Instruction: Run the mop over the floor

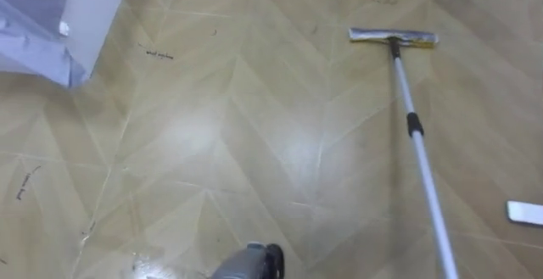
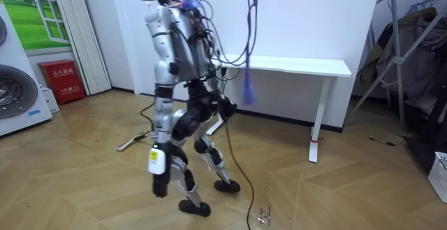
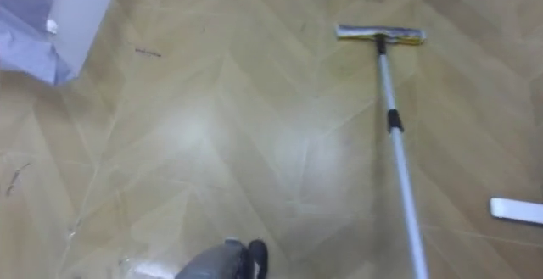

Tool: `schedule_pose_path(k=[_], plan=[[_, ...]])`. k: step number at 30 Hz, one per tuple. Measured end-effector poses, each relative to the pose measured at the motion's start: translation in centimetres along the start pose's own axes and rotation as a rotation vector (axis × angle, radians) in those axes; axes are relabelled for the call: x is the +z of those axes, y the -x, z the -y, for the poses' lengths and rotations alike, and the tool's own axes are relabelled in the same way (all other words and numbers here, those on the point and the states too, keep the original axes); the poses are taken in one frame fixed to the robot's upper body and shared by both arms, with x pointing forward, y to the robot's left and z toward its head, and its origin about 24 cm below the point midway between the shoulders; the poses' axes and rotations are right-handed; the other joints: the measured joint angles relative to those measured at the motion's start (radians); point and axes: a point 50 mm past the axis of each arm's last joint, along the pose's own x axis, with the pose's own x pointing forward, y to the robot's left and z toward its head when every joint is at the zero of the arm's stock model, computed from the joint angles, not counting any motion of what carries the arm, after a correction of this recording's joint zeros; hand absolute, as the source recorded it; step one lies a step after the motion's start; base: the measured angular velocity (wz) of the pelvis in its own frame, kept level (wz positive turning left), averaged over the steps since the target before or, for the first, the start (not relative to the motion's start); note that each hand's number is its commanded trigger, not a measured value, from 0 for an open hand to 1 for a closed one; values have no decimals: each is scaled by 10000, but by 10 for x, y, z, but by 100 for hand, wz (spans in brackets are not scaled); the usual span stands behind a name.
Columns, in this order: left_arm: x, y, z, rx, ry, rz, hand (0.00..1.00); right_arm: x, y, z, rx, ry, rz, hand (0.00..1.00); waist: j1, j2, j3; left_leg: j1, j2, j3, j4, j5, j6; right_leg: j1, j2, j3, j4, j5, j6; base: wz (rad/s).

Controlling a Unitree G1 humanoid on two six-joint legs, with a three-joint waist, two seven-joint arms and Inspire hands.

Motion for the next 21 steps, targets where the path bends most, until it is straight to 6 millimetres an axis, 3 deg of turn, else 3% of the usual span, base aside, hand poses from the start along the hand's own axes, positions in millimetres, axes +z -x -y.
schedule_pose_path(k=[1, 2, 4, 5, 6, 8, 9, 10, 12, 13, 15, 16, 17, 18, 19, 20, 21], plan=[[0, 0, -1, 66, 39, 10, 0, -6, -1, -5, 81, -11, -150, 100, -9, 36, -7, 48, 2, -99, -38, -74, -15, -213, 71, 196, 52, -46, 33, -21], [2, 0, -2, 113, 80, 112, 0, -14, -3, -13, 286, -100, -320, 100, -58, 150, 35, 137, 2, -257, -133, -178, -53, -736, 220, 330, -77, -180, 66, -9], [3, 0, 0, 139, -19, 206, 0, -19, -4, -25, 492, -178, -428, 100, -451, 300, 89, 285, -8, -496, -293, -273, -131, -1435, 356, 431, -1122, -195, 127, 7], [5, 0, -1, 177, -14, 274, 0, -25, -4, -32, 590, -218, -555, 100, -555, 316, 83, 437, -8, -560, -378, -398, -237, -1753, 408, 478, -2238, -4, 39, 14], [5, 1, -1, 196, 13, 283, 0, -32, -5, -38, 733, -317, -785, 100, -556, 289, 77, 642, -6, -583, -344, -648, -346, -1953, 405, 543, -3206, 575, -2, 15], [-2, 1, 4, 97, 37, 107, 0, -38, -5, -40, 688, -348, -1006, 100, -541, 300, 66, 967, 146, -662, -70, -1043, -617, -1692, 445, 299, -3193, 1070, -168, 4], [-8, 2, 5, 46, 31, -41, 0, -31, -4, -39, 597, -310, -886, 100, -513, 446, 24, 1082, 234, -691, 306, -1147, -777, -1448, 567, 154, -3010, 946, -423, -5], [-9, 2, 6, 37, 32, -137, 0, -24, -4, -39, 564, -341, -773, 100, -506, 339, 98, 1116, 285, -695, 554, -1155, -794, -1324, 567, 91, -2842, 767, -486, 8], [-10, 2, 6, 30, 222, -230, 0, 8, 1, -33, 265, -458, -382, 100, -465, 299, 121, 1010, 502, -660, 1940, -1044, -979, -937, 567, -124, -2147, -67, -695, 25], [-10, 2, 6, 30, 245, -228, 0, 19, 3, -29, 150, -521, -202, 100, -448, 273, 139, 871, 554, -655, 2390, -940, -1125, -890, 574, -156, -1974, -255, -730, 15], [-8, 2, 4, 202, 156, -115, 0, 79, 19, -13, -373, -600, 1196, 100, -214, 58, 277, 208, 754, -641, 4206, -160, -1192, -767, 857, 47, -1376, -846, -852, -4], [-6, 2, 4, 251, 129, -38, 0, 94, 24, -9, -462, -657, 1631, 100, -169, -14, 323, 14, 770, -621, 4476, -103, -1249, -746, 895, 61, -1294, -946, -907, -13], [-1, 2, 2, 336, 102, 166, 0, 125, 37, -5, -525, -600, 2612, 100, -29, -144, 399, -551, 832, -488, 4763, -141, -1242, -711, 952, 40, -1209, -1077, -991, -15], [0, 2, 0, 388, 133, 236, 0, 149, 49, 0, -617, -578, 3504, 100, 198, -353, 473, -1107, 837, -326, 4488, -149, -1234, -639, 1006, 38, -1209, -1147, -1084, -18], [1, 2, -1, 407, 137, 255, 0, 161, 55, 1, -560, -609, 3918, 100, 309, -410, 496, -1309, 826, -265, 4170, -150, -1234, -546, 1026, 23, -1244, -1192, -1133, -21], [-1, 2, -1, 397, 140, 195, 0, 176, 64, 0, -439, -598, 4575, 100, 431, -495, 501, -1589, 783, -216, 3134, -138, -1241, -231, 1140, -37, -1449, -1305, -1148, 0], [-3, 2, -2, 402, 146, 172, 0, 181, 67, -1, -283, -558, 4928, 100, 431, -519, 448, -1691, 649, -165, 1726, -13, -1242, 190, 1165, -142, -1664, -1490, -1098, 9]])
